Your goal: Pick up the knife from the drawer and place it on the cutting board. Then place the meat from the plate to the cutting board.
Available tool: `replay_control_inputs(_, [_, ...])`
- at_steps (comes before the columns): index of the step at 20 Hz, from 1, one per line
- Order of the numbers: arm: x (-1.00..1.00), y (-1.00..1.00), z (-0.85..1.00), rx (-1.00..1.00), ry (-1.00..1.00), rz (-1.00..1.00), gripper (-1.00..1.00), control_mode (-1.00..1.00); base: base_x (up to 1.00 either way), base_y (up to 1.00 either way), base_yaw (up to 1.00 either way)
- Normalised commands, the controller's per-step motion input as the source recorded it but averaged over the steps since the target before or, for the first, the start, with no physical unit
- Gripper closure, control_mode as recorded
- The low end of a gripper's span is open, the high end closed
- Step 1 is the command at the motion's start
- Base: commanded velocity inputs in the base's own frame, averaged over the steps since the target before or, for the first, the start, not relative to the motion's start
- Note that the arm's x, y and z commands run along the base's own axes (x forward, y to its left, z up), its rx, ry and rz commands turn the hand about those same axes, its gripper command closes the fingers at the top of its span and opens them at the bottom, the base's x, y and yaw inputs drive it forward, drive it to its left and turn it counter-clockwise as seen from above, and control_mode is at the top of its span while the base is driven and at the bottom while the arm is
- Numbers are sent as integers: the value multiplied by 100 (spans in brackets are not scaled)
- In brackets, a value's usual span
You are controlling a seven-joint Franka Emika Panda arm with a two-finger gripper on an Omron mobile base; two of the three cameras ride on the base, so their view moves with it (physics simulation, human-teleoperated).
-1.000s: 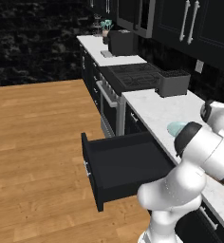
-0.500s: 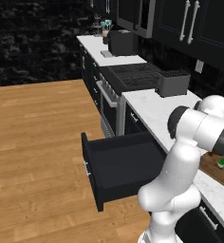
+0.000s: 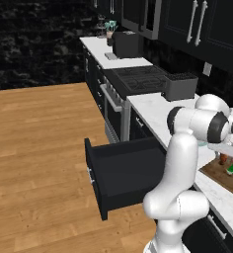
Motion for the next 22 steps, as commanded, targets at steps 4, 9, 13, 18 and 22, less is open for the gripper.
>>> replay_control_inputs(4, [30,3,-1,0,0,-5,-100,-100,0,0,0])
replay_control_inputs(9, [-17,0,-1,0,1,0,-100,-100,0,0,0])
replay_control_inputs(13, [-62,0,11,0,0,-3,-100,-100,0,0,0])
replay_control_inputs(18, [-79,15,76,0,-15,-6,-100,-100,0,0,0])
replay_control_inputs(22, [-87,69,100,0,-32,-2,-100,-100,0,0,0])
